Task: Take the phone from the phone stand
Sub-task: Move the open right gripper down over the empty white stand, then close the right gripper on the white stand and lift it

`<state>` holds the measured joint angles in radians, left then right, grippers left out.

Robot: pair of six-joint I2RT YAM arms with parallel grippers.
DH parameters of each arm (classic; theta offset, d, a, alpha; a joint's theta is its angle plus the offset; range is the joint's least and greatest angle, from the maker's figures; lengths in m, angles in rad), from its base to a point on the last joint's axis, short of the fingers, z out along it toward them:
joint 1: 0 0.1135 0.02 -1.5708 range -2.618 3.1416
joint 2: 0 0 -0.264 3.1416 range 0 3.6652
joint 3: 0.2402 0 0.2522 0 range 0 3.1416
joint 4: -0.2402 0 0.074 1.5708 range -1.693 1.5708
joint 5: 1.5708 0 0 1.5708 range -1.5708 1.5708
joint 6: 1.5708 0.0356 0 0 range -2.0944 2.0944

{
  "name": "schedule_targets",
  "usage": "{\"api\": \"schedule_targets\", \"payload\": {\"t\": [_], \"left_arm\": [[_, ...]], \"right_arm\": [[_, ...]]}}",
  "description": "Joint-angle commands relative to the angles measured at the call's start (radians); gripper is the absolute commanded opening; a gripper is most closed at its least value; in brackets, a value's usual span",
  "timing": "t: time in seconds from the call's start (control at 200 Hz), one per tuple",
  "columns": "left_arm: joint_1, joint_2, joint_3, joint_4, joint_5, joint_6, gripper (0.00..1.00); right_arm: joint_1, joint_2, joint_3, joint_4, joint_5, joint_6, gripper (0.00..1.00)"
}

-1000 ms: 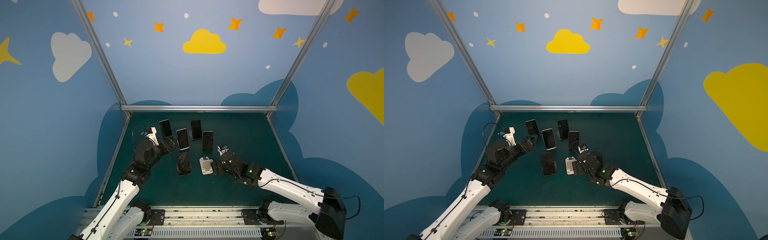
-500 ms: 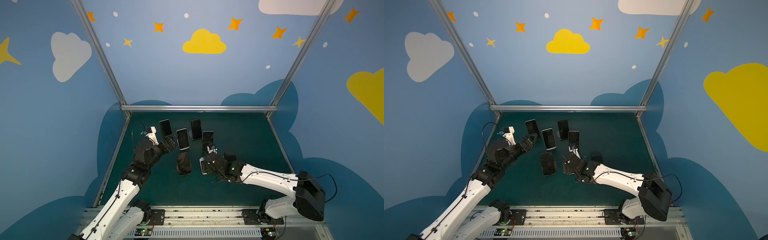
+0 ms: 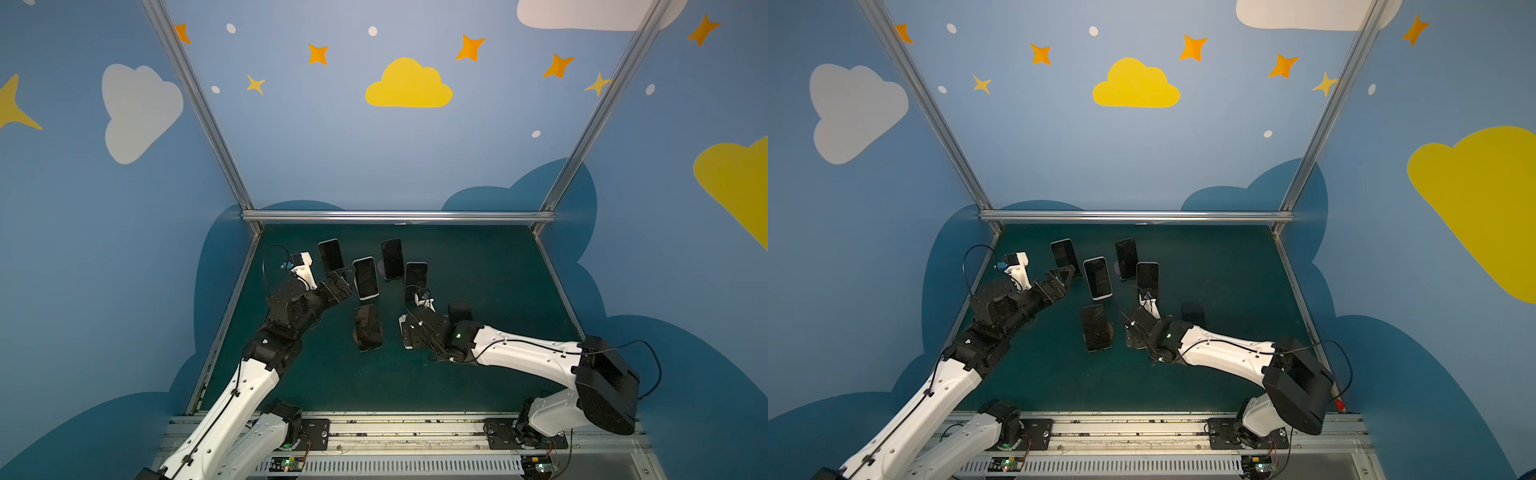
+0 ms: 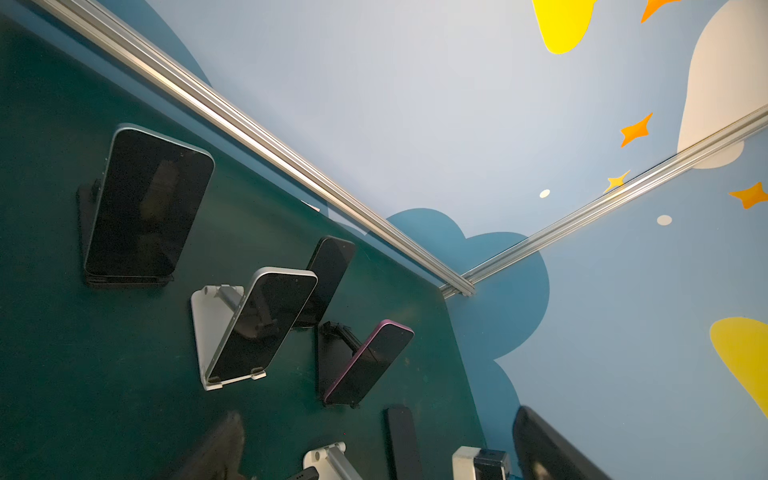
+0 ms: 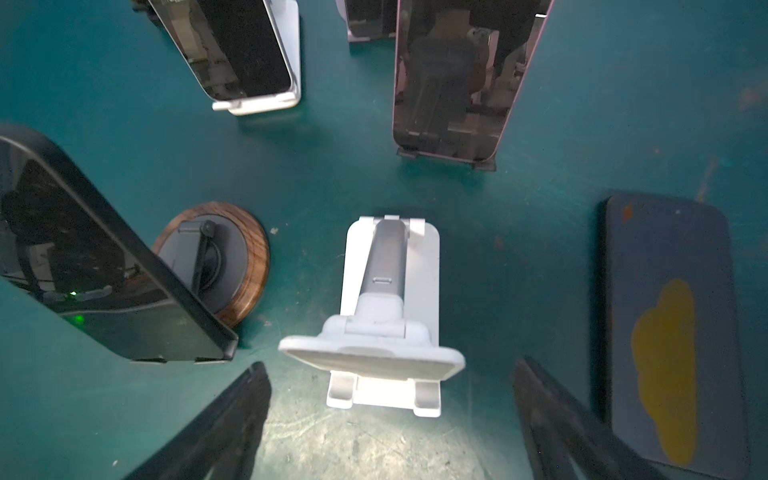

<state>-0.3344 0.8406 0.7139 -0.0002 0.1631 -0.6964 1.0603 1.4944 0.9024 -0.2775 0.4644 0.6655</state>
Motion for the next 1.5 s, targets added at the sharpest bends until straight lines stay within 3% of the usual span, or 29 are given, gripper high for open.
{"api": "schedule_targets", "payload": {"t": [0.0, 0.2, 0.471, 0.691, 1.081, 1.492], "left_arm": [[-0.001, -0.005, -0.005, 0.011, -0.011, -0.002, 1.0], [-0.002, -0.005, -0.004, 0.014, -0.005, -0.007, 1.0], [-0.002, -0.004, -0.004, 0.011, -0.008, -0.007, 1.0], [-0.001, 0.002, 0.0, 0.012, 0.005, -0.008, 1.0], [0.0, 0.001, -0.004, 0.02, 0.007, -0.007, 1.0], [-0.002, 0.005, -0.004, 0.022, 0.012, -0.001, 1.0]], "right_arm": [[0.005, 0.041, 0.038, 0.015, -0.012, 0.009, 0.91], [0.003, 0.096, 0.066, 0.0, 0.037, 0.055, 0.88], [0.007, 0.148, 0.117, 0.013, 0.03, 0.069, 0.68], [0.01, 0.152, 0.129, -0.035, 0.051, 0.056, 0.63], [0.009, -0.027, 0.047, -0.063, 0.081, -0.045, 0.6], [-0.06, -0.197, -0.047, -0.173, 0.084, -0.128, 0.58]]}}
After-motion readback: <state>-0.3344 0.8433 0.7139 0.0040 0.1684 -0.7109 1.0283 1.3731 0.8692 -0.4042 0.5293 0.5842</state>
